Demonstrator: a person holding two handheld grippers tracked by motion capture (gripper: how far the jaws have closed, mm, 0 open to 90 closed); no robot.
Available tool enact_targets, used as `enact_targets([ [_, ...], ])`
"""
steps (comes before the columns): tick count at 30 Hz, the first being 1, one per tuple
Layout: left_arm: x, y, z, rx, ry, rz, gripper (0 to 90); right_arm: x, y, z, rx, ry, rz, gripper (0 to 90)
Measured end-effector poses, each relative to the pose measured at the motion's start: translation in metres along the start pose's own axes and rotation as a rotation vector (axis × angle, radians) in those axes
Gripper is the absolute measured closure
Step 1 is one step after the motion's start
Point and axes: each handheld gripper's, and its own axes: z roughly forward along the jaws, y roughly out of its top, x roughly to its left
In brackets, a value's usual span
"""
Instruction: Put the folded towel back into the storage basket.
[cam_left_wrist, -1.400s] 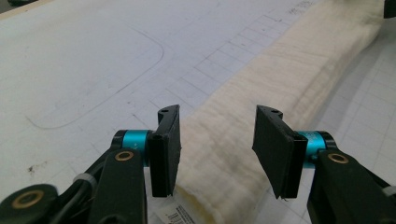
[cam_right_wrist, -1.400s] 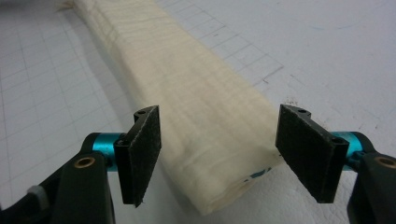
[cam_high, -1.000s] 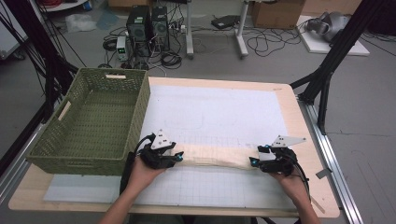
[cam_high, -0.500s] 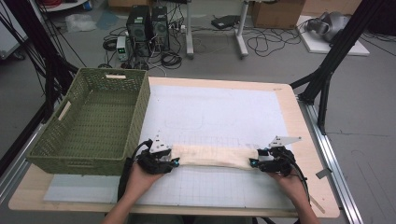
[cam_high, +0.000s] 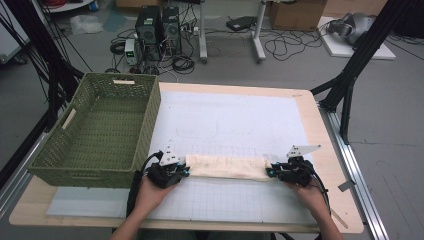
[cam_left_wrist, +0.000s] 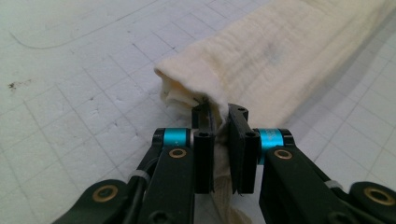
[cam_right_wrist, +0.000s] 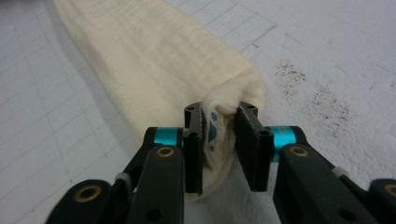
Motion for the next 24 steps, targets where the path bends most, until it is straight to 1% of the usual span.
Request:
enact_targets([
  [3,-0.002,0.0,-0.004,0.006,0.011,0.013,82.8,0.0,0.001,-0.001,0.002,0.006,-0.019,79.0],
  [6,-0.006,-0.001,-0.01,0.003,0.026,0.014,83.1,0.0,0.004,-0.001,-0.004,0.011,-0.019,79.5],
  [9,-0.009,-0.004,-0.019,0.01,0.041,0.02,83.2,0.0,0.009,-0.001,-0.026,0.022,-0.021,79.5],
  [10,-0.01,-0.006,-0.023,0.013,0.048,0.025,83.2,0.001,0.011,0.0,-0.028,0.033,-0.017,79.4],
  [14,-0.016,-0.013,-0.038,0.029,0.057,0.041,83.2,0.006,0.019,0.005,-0.019,0.061,-0.031,79.2],
  [17,-0.018,-0.021,-0.047,0.037,0.056,0.037,83.1,0.011,0.023,0.009,-0.021,0.082,-0.041,78.4],
  [19,-0.017,-0.026,-0.05,0.039,0.051,0.024,83.0,0.013,0.024,0.013,-0.009,0.084,-0.046,75.5],
  [20,-0.017,-0.028,-0.05,0.041,0.046,0.021,82.6,0.013,0.024,0.016,0.009,0.068,-0.053,71.3],
  [21,-0.016,-0.029,-0.05,0.041,0.046,0.021,81.9,0.014,0.023,0.018,0.037,0.042,-0.058,68.5],
  [22,-0.016,-0.029,-0.049,0.038,0.048,0.019,81.0,0.013,0.023,0.019,0.039,0.046,-0.058,66.1],
  [23,-0.016,-0.029,-0.049,0.031,0.051,0.018,78.9,0.013,0.023,0.017,0.021,0.049,-0.05,64.2],
  [24,-0.016,-0.028,-0.05,0.021,0.054,0.013,74.5,0.013,0.024,0.013,0.0,0.039,-0.047,63.6],
])
